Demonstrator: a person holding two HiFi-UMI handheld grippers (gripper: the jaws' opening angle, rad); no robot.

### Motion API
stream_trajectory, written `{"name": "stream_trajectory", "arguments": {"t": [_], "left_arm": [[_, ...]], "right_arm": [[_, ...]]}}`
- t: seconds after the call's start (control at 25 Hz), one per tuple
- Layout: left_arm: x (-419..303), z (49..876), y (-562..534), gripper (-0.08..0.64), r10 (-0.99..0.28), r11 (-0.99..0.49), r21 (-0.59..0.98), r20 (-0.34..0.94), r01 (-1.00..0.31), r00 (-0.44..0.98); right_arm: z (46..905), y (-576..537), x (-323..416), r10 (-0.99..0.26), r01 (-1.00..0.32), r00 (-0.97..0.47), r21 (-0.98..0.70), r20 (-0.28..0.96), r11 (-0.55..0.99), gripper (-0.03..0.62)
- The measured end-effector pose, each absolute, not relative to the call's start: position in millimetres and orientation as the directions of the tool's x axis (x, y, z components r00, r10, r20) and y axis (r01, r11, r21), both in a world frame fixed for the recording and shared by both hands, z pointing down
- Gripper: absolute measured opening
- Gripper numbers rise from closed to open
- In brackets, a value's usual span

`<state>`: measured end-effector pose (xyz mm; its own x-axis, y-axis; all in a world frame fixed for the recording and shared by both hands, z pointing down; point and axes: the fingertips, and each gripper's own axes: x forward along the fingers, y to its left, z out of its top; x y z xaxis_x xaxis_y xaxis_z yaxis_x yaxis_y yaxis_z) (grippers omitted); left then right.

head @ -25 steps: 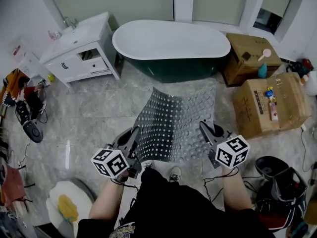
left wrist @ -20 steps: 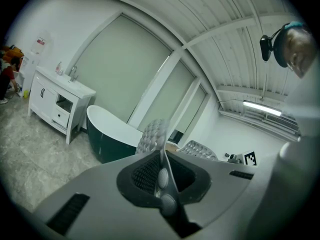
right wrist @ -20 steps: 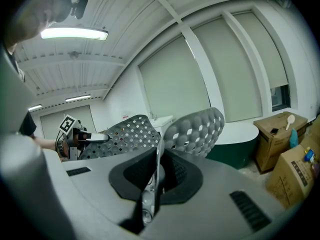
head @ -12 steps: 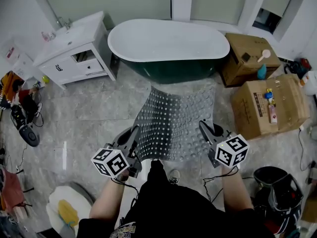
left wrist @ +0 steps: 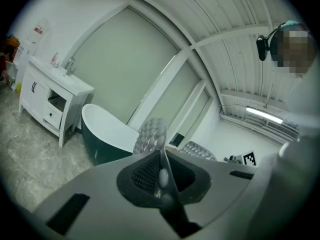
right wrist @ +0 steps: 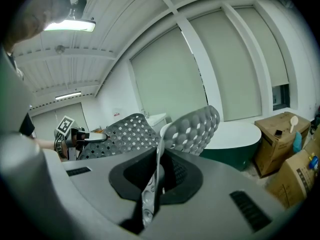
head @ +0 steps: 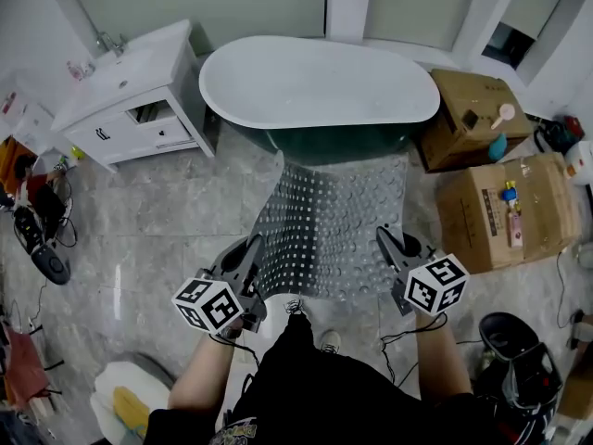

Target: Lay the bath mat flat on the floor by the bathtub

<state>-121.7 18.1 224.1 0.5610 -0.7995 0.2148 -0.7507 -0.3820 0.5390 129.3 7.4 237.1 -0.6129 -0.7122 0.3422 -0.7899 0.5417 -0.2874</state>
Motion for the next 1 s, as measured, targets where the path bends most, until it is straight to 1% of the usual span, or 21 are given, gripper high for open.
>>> {"name": "stream_trajectory", "arguments": {"t": [0.12, 0.48, 0.8, 1.0], "left_arm": [[-146, 226, -9, 0.031, -0.799, -0.38, 0.546, 0.213, -0.747, 0.562], [-189, 240, -92, 0.031, -0.803, -0.36, 0.548, 0.23, -0.755, 0.549], [-233, 250, -135, 0.031, -0.815, -0.356, 0.537, 0.223, -0.765, 0.536], [-244, 256, -154, 0.031, -0.818, -0.362, 0.523, 0.218, -0.772, 0.532]], "right_arm": [[238, -21, 107, -0.713, -0.796, -0.605, -0.289, 0.355, 0.532, 0.031], [251, -104, 69, -0.705, -0.804, -0.594, -0.296, 0.387, 0.515, 0.031], [260, -147, 32, -0.704, -0.813, -0.582, -0.279, 0.407, 0.511, 0.031], [265, -163, 21, -0.707, -0.817, -0.576, -0.265, 0.41, 0.512, 0.031]]}}
